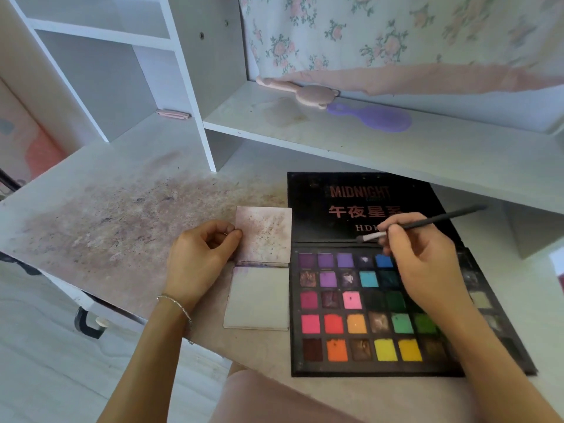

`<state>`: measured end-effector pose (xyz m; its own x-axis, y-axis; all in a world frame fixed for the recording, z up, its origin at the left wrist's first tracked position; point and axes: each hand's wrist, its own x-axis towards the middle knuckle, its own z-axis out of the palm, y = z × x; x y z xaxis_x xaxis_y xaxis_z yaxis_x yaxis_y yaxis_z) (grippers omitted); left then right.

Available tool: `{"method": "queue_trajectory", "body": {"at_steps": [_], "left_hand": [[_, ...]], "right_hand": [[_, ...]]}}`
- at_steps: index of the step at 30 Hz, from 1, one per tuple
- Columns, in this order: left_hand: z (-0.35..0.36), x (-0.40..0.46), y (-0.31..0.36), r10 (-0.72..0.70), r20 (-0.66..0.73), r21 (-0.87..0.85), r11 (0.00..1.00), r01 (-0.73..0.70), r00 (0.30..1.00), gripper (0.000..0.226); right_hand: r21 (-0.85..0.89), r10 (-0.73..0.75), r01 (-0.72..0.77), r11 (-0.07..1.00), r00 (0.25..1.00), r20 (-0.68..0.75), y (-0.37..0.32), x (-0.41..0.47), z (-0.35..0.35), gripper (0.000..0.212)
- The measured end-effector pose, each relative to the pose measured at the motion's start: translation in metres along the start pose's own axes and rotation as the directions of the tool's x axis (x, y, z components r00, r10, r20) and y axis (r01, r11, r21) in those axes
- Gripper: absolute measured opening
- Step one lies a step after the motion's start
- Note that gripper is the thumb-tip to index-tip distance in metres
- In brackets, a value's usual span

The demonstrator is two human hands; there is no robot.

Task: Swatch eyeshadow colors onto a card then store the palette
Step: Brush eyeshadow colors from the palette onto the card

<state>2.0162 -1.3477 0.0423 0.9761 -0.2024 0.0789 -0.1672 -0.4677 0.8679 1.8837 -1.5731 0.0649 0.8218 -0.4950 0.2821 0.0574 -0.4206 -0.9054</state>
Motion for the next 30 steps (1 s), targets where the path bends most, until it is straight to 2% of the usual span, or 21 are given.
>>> {"method": "queue_trajectory", "body": {"at_steps": [2, 9, 15, 20, 30], "left_hand": [[0.0, 0.0, 0.001, 0.007, 0.003, 0.005, 1.0, -0.007, 1.0, 0.011], [0.001, -0.001, 0.003, 0.034, 0.0, -0.002, 0.999, -0.034, 0.999, 0.018], [0.001, 0.0, -0.001, 0.05, -0.001, -0.002, 0.999, -0.05, 0.999, 0.017], [0.001, 0.002, -0.005, 0.051, -0.01, -0.014, 0.999, -0.052, 0.999, 0.024], [0.001, 0.003, -0.008, 0.048, 0.0, -0.021, 0.999, -0.048, 0.999, 0.02]], "right_hand": [[-0.085, -0.02, 0.019, 0.996, 1.0, -0.019, 0.006, 0.001, -0.007, 0.028], [-0.254, -0.014, 0.042, 0.966, 0.994, 0.112, 0.012, 0.0, -0.013, 0.024], [-0.277, 0.008, 0.045, 0.96, 0.983, 0.185, 0.01, -0.001, -0.007, 0.025], [-0.285, -0.025, 0.068, 0.956, 0.988, 0.155, 0.009, -0.001, -0.009, 0.029], [-0.294, -0.035, 0.085, 0.952, 0.985, 0.171, 0.01, -0.001, -0.008, 0.03]]}}
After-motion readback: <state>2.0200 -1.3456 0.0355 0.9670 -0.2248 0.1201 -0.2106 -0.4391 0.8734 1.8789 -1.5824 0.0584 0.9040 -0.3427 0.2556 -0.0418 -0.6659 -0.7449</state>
